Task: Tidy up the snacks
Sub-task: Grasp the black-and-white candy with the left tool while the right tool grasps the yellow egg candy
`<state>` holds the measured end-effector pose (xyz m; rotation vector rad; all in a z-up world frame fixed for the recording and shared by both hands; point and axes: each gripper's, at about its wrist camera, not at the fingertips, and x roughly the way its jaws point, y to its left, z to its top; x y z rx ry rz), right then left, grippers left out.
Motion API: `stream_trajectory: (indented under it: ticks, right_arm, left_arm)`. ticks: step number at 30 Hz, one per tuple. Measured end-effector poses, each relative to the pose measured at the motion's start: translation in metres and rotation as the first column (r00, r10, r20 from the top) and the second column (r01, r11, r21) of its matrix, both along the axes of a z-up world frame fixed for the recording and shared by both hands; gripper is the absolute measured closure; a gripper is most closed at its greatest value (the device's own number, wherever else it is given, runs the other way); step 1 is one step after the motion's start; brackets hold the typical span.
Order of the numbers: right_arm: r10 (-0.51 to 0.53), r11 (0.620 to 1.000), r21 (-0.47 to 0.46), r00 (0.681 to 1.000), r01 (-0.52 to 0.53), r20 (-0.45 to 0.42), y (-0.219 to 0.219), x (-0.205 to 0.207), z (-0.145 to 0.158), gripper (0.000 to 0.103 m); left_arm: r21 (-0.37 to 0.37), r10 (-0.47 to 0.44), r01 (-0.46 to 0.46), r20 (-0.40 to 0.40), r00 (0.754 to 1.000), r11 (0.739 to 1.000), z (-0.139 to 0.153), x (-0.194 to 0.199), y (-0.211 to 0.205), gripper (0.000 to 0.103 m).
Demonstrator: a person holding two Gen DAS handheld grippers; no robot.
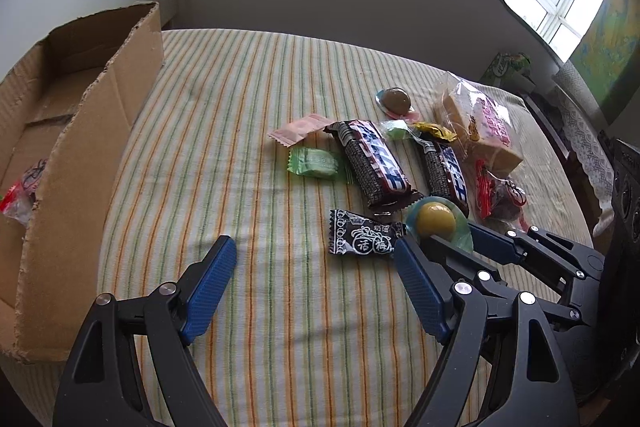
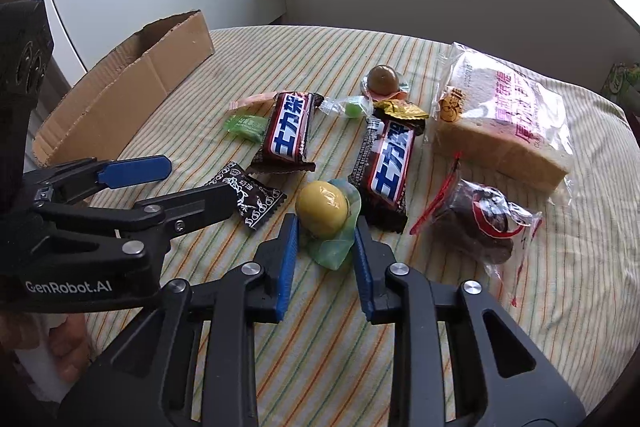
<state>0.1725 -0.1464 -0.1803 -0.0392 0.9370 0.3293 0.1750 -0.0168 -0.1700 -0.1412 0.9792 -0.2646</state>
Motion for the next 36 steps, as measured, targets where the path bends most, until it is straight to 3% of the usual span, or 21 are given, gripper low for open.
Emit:
stream_trajectory:
  ticks: [5, 10, 11, 12, 14, 18, 20, 28, 36]
  right_arm:
    - [-0.044, 0.999, 0.017, 0.999, 0.044, -0.003, -0.021, -0.015, 0.002, 0.078]
    - [-0.067, 0.997, 0.033, 0.998, 0.067, 0.001, -0.034, -0.022, 0.004, 0.078]
    - [-0.071, 0.997, 0.037, 0.997, 0.071, 0.002, -0.037, -0.023, 0.005, 0.079]
    - [-0.076, 0.996, 0.041, 0.997, 0.075, 0.004, -0.038, -0.024, 0.006, 0.087]
    - [-0.083, 0.996, 0.046, 0.997, 0.082, 0.011, -0.041, -0.026, 0.008, 0.087]
    - [-0.087, 0.995, 0.051, 0.996, 0.086, 0.019, -0.041, -0.028, 0.010, 0.090]
    - [-0.083, 0.995, 0.050, 0.996, 0.082, 0.021, -0.040, -0.031, 0.010, 0.091]
    - [-0.083, 0.995, 0.058, 0.996, 0.081, 0.034, -0.038, -0.039, 0.014, 0.093]
    - [-0.082, 0.997, 0.011, 0.997, 0.082, 0.017, -0.031, -0.038, 0.009, 0.093]
  left_arm:
    - [0.043, -0.041, 0.041, 0.005, 0.999, 0.998, -0.001, 0.004, -0.025, 0.022]
    - [0.142, -0.063, 0.059, 0.026, 0.998, 0.988, -0.007, 0.007, -0.049, 0.024]
    - [0.157, -0.066, 0.060, 0.034, 0.997, 0.986, -0.008, 0.007, -0.051, 0.032]
    - [0.171, -0.068, 0.059, 0.043, 0.997, 0.983, -0.008, 0.006, -0.053, 0.036]
    - [0.169, -0.076, 0.066, 0.052, 0.996, 0.983, -0.007, 0.006, -0.055, 0.053]
    - [0.170, -0.096, 0.085, 0.055, 0.994, 0.982, -0.006, 0.007, -0.056, 0.074]
    - [0.163, -0.097, 0.087, 0.055, 0.994, 0.983, -0.003, 0.004, -0.052, 0.093]
    - [0.089, -0.078, 0.071, 0.079, 0.994, 0.994, 0.005, -0.009, -0.037, 0.098]
    - [0.097, -0.050, 0.043, 0.067, 0.997, 0.994, 0.004, -0.008, -0.028, 0.097]
